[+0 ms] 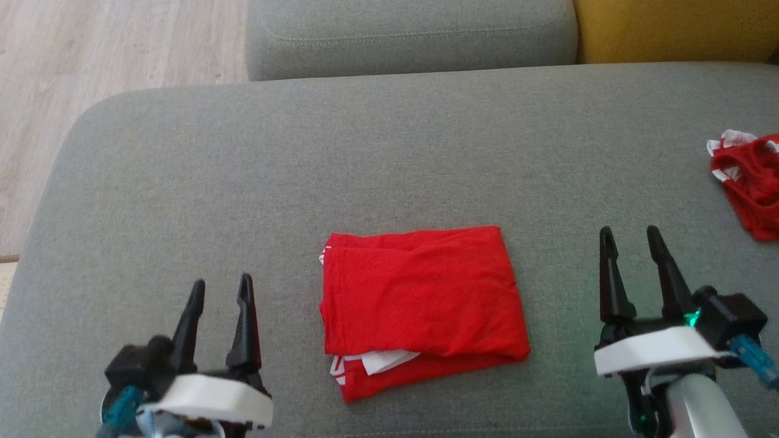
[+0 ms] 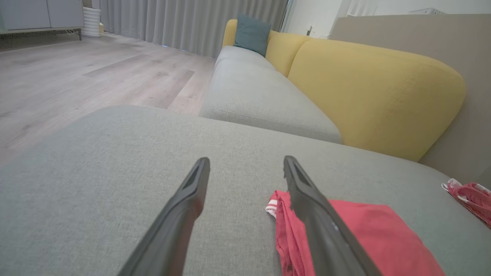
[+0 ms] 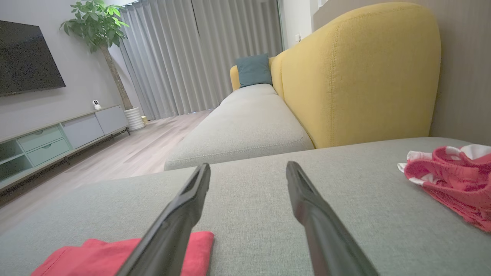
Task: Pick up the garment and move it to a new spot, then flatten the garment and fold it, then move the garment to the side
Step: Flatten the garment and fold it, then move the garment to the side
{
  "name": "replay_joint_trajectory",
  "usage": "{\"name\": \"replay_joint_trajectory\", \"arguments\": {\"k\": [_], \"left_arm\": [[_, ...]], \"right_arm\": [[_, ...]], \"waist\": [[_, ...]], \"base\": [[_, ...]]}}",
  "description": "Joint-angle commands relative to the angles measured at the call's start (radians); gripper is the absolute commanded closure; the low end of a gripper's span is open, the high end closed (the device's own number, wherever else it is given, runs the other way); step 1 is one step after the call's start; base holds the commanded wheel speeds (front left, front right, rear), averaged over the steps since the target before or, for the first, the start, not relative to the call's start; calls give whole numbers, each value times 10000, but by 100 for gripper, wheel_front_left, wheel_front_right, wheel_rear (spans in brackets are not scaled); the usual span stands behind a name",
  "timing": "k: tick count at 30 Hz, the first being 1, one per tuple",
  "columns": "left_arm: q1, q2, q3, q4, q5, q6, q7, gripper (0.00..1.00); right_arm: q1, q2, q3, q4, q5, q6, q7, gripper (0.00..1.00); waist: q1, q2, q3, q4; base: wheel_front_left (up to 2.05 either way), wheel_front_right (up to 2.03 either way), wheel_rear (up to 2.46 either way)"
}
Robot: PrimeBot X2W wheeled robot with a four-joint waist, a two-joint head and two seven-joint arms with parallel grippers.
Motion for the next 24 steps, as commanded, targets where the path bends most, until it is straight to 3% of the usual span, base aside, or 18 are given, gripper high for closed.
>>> {"name": "replay_joint_trajectory", "arguments": {"k": [1, 13, 24], "left_arm": [[-189, -3, 410, -220, 99, -63, -131, 0], [-11, -400, 831, 75, 663, -560, -133, 0], [-3, -576, 1057, 285, 833, -760, -133, 0]], "right_arm": [[-201, 14, 222, -366, -19, -9, -133, 0], [48, 15, 253, -292, -177, -9, 131, 0], [39, 16, 228, -252, -215, -9, 268, 0]], "waist": [[0, 0, -12, -1], [0, 0, -56, 53], [0, 0, -58, 75]], "base": [[0, 0, 0], [0, 0, 0], [0, 0, 0]]}}
